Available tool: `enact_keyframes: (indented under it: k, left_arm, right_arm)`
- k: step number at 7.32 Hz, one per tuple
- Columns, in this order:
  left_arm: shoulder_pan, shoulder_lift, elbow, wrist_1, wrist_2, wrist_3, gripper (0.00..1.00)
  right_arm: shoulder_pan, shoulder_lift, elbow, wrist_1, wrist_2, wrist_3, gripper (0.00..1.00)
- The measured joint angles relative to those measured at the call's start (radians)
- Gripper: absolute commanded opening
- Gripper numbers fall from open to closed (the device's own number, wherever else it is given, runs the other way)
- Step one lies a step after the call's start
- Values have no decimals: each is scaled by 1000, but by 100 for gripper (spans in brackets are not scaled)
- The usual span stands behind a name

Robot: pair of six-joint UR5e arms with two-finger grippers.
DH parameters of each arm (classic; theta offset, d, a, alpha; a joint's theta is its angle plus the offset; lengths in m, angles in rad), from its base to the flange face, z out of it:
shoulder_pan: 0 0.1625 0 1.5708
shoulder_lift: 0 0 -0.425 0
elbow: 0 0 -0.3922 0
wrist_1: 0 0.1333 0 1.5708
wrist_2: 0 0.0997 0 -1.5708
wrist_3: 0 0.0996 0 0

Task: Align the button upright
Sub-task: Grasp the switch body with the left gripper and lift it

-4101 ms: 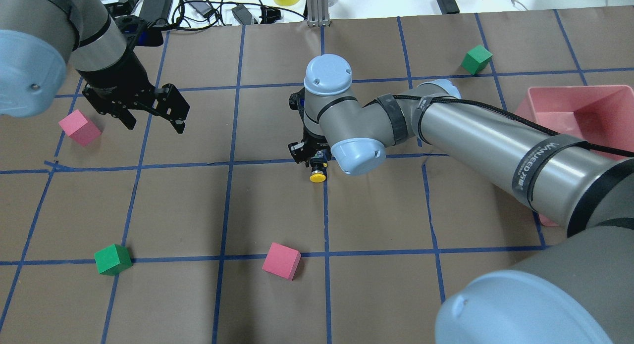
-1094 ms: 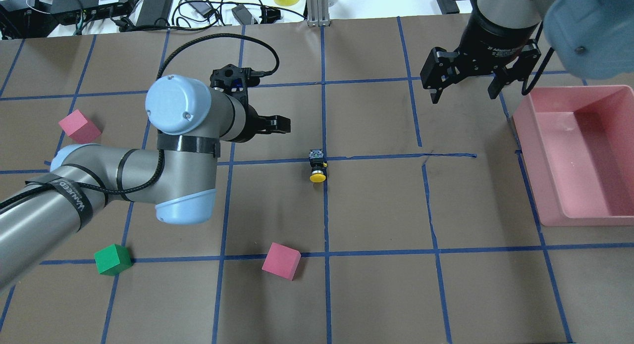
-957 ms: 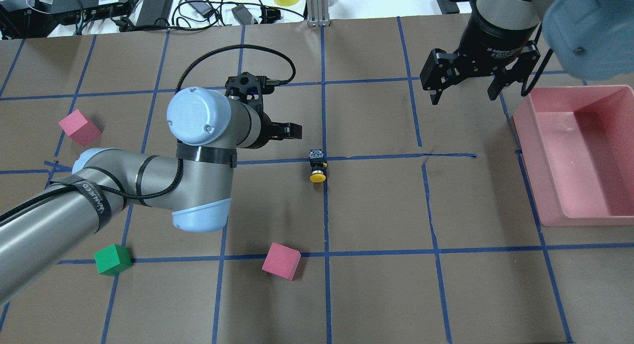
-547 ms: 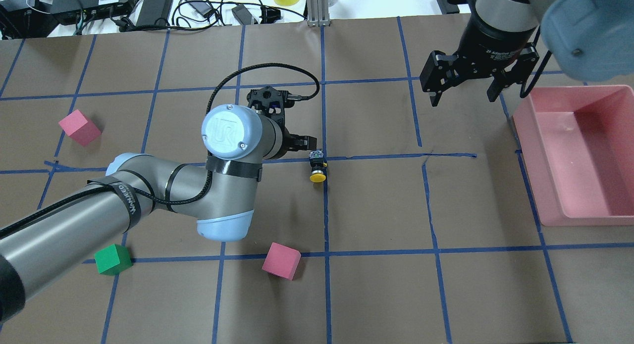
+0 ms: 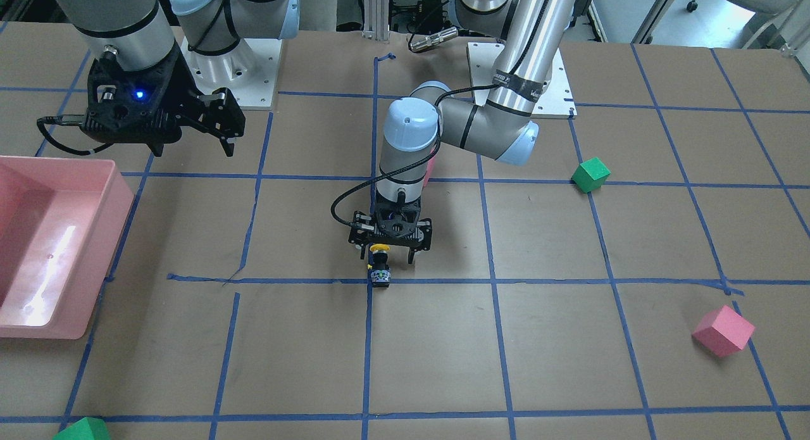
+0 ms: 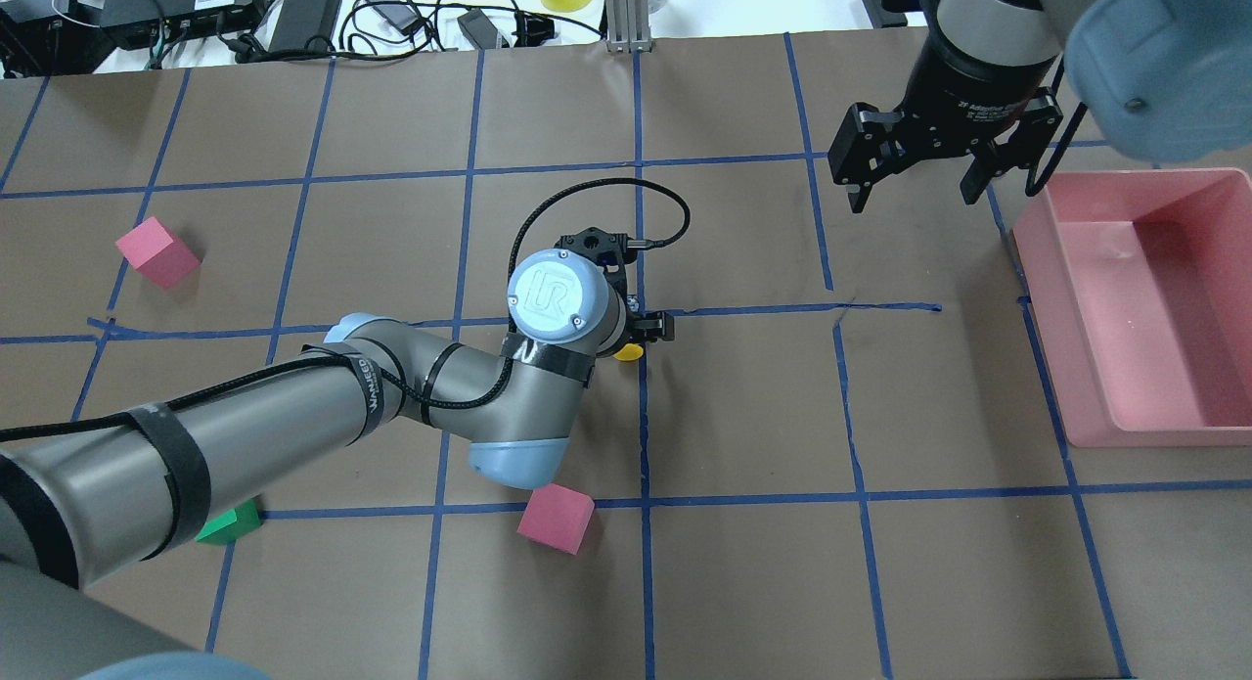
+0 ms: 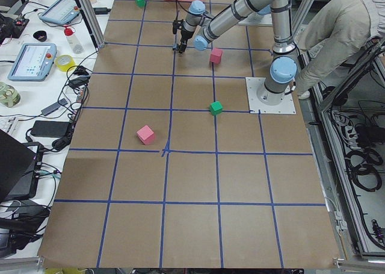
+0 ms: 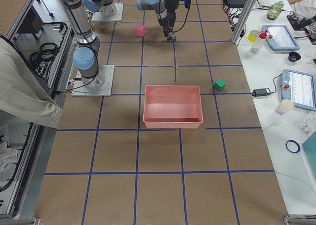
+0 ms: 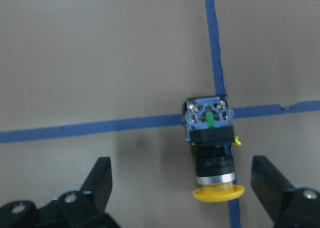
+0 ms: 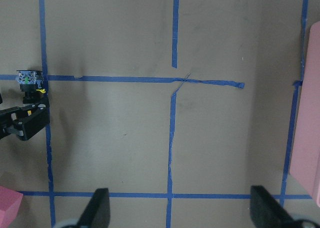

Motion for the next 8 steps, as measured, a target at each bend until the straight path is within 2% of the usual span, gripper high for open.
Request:
enact_keyframes:
  k: [1, 2, 5, 8]
  left_arm:
    - [-2, -12, 11, 0, 0, -1, 12]
    - [-2, -15, 16, 0, 1, 0, 0]
    - [-3, 0, 19, -5, 4, -17, 0]
    - [-1, 13, 32, -32, -9, -112, 0]
  right_arm:
    - [0, 0, 0, 0, -1, 0, 100]
    - [0, 0, 2, 0, -1, 0, 100]
    - [0, 0, 12, 0, -1, -1, 100]
    - [0, 0, 13, 1, -3, -4, 100]
